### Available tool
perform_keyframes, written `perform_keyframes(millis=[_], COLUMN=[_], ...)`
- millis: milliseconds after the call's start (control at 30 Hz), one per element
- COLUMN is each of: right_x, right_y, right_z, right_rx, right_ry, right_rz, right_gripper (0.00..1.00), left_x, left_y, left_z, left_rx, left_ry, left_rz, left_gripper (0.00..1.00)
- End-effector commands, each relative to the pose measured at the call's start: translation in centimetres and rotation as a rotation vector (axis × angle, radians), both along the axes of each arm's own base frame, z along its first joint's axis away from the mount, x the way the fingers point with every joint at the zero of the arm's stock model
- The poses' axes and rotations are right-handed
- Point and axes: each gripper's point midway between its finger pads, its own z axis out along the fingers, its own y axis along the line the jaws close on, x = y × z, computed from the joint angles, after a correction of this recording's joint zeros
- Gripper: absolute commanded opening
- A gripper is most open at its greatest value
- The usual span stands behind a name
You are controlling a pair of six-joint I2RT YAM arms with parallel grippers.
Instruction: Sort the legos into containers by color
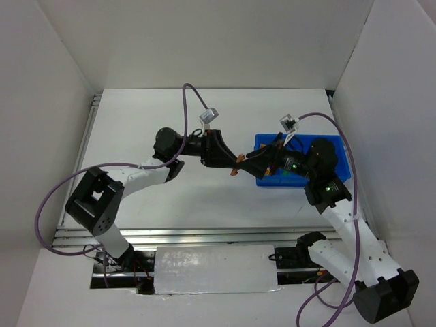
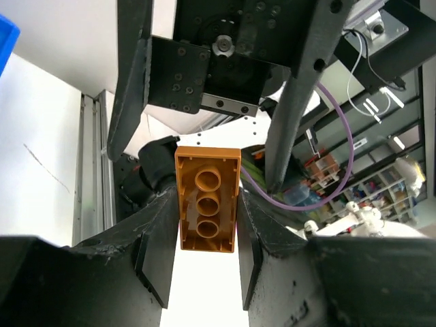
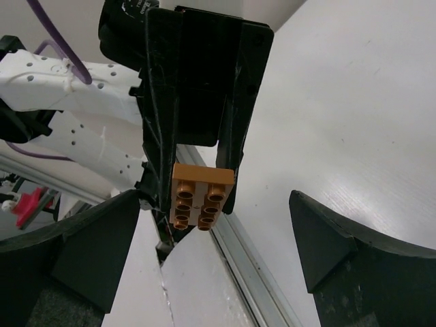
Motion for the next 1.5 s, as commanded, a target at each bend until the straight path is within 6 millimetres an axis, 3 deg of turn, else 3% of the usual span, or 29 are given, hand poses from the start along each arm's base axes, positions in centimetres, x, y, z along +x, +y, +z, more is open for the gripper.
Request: perform_keyframes(millis=[0,267,433,633,667,700,800,967,1133,1267,1333,1433,1467], right_x=[-0.6,-2.3,-2.8,-3.2,-3.2,-3.1,-2.9,-2.8,-2.5,-2.7,-2.8,-2.6,-2.6], right_y=[0.2,1.3,1.3,1.4,1.4,1.4,1.4,1.5,1.6,1.6,1.6,1.5,1.5], right_z=[2.6,4.5,5.0,4.4,4.1,3.9,3.4,3.0,2.9,3.2,3.2,3.1,3.2], right_rx=[0.057,0.147,0.149,0.140,0.136,0.135,0.126,0.127,0.121,0.127,0.130,0.129,0.129], right_ry=[-0.078,-0.082,-0.089,-0.076,-0.070,-0.065,-0.053,-0.041,-0.039,-0.045,-0.050,-0.046,-0.050], right_rz=[0.032,0.172,0.183,0.200,0.196,0.188,0.180,0.189,0.187,0.194,0.195,0.184,0.180], right_gripper=[0.96,0.61,0.59,0.60,0.61,0.69,0.74,0.72,0.56,0.32,0.29,0.01,0.00], left_x=[-1.7,-1.9,-1.9,-1.5,-1.5,-1.4,-1.4,-1.7,-1.8,-1.9,-1.8,-1.8,-1.9], left_y=[1.2,-0.1,-0.4,-0.5,-0.5,-0.5,-0.4,-0.4,-0.2,-0.2,-0.2,-0.2,-0.2], left_z=[3.6,3.1,2.5,2.7,2.9,3.0,3.7,4.1,4.3,4.3,4.4,4.6,4.7], left_rx=[-0.152,-0.047,0.004,0.006,0.006,0.006,-0.008,-0.017,-0.015,-0.011,-0.014,-0.020,-0.019], left_ry=[-0.302,-0.408,-0.406,-0.407,-0.410,-0.409,-0.421,-0.432,-0.445,-0.445,-0.442,-0.437,-0.434], left_rz=[-0.003,0.058,0.074,0.098,0.105,0.111,0.119,0.101,0.108,0.108,0.115,0.114,0.111], left_gripper=[0.00,0.00,0.00,0.00,0.00,0.00,0.00,0.00,0.00,0.00,0.00,0.00,0.00])
